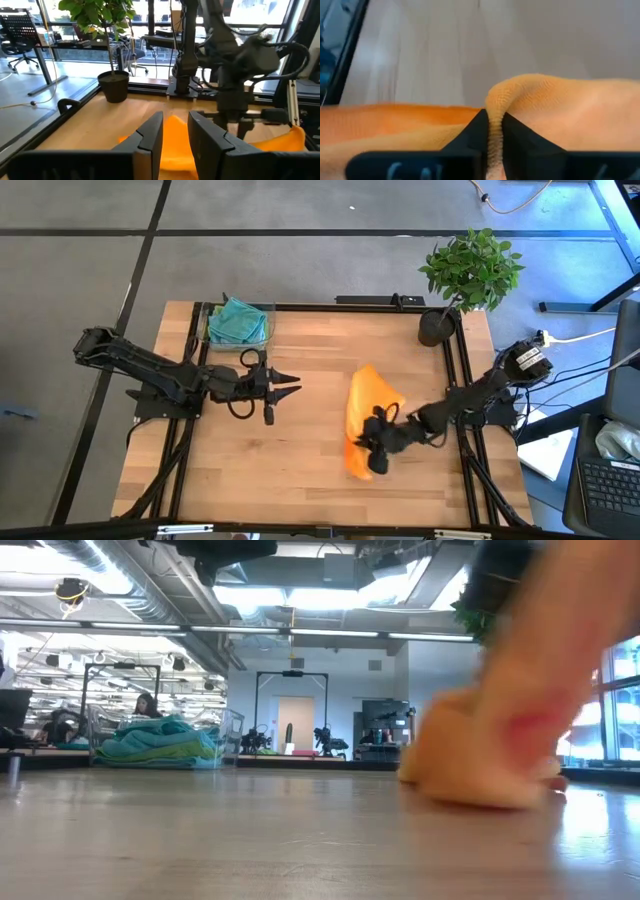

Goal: Fold microfiber towels
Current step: Fold the orange microfiber cloth

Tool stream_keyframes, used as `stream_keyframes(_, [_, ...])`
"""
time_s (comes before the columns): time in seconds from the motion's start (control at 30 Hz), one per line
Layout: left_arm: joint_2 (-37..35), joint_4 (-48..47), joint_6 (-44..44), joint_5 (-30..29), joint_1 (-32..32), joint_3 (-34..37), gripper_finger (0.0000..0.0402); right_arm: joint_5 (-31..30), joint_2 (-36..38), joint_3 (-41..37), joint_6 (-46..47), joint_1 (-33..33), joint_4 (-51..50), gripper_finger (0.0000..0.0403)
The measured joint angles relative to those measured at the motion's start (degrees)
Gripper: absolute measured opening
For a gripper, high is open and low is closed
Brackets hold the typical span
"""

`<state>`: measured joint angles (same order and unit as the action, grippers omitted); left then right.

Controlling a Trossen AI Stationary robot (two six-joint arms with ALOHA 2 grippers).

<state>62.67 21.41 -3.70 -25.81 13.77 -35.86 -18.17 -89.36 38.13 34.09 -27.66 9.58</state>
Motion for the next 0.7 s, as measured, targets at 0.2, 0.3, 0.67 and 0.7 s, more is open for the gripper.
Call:
stream_keyframes(0.2, [0.00, -0.14, 0.37, -0.03, 0.97, 0.00, 0.0082, 1.58, -3.66, 1.58, -12.84, 7.30, 14.73, 0.0031])
stream_keyframes(0.3, [0.00, -0.69, 1.08, -0.04, 1.55, 0.00, 0.0082, 2.12, -5.25, 4.70, -16.64, 9.75, 15.33, 0.0050])
stream_keyframes(0.67, [0.00, -6.04, 1.16, -0.06, 5.14, -0.07, 0.0082, 7.42, -8.04, 9.61, -23.48, 11.25, 14.26, 0.0201])
stream_keyframes(0.7, [0.00, -6.56, 1.18, -0.04, 5.51, -0.07, 0.0082, 9.18, -7.93, 9.61, -23.19, 11.25, 13.53, 0.0213])
